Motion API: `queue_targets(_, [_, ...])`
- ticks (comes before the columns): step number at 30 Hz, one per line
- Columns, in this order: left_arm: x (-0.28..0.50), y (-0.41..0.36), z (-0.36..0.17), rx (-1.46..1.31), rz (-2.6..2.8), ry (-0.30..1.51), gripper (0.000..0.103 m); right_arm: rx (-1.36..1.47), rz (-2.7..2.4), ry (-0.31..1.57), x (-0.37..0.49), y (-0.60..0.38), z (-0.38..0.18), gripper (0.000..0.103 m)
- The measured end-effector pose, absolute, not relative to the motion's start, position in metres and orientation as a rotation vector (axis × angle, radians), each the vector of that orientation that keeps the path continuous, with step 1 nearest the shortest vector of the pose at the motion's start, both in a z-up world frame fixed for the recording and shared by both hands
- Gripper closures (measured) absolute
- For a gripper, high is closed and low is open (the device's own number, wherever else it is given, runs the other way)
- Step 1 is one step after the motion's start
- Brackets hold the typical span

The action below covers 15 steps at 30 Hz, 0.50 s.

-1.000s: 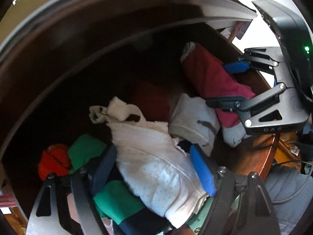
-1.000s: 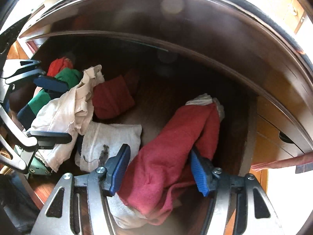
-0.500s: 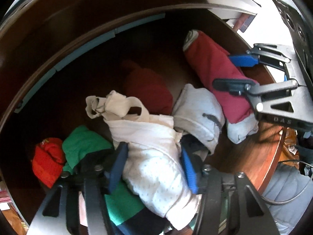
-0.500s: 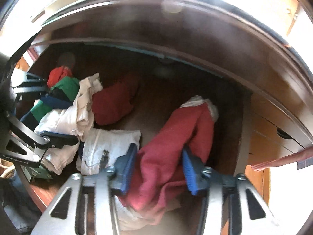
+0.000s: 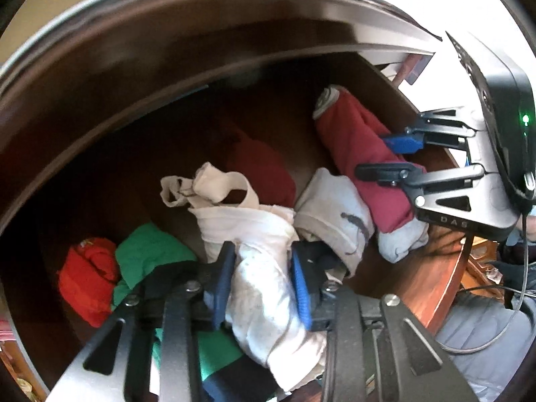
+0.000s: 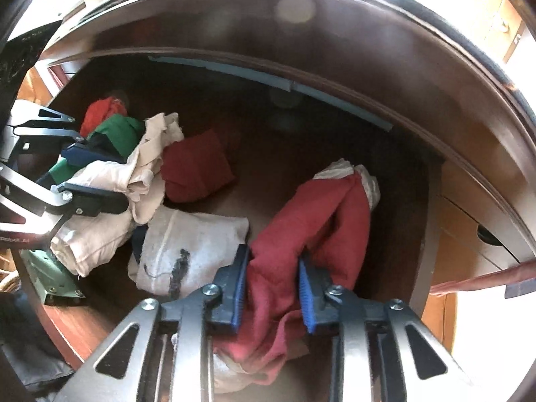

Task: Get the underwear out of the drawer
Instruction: 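Grasp the white underwear with the left tool while the right tool grasps the dark red garment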

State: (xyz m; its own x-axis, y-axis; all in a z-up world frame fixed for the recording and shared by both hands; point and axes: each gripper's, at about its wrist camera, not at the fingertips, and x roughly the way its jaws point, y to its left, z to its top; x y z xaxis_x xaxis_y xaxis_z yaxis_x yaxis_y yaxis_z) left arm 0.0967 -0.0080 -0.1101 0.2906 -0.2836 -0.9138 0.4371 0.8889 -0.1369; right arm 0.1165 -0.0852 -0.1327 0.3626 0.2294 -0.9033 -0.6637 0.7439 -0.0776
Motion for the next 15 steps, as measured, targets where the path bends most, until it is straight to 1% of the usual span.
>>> queue_targets(4, [0.090, 0.002, -0.100, 0.150, -0.472, 1.153, 0.077, -0.485, 0.617, 1.008, 0.104, -0.082, -0.129, 0.081])
queue_targets(8, [0.086, 0.004, -0.091, 0.137, -0.474, 1.114, 0.081, -0.458, 0.651, 0.953, 0.093, -0.087, -0.122, 0.083])
queue_targets(15, [0.074, 0.022, -0.073, 0.113, -0.474, 1.015, 0.082, -0.442, 0.684, 0.862, 0.076, -0.093, -0.113, 0.083])
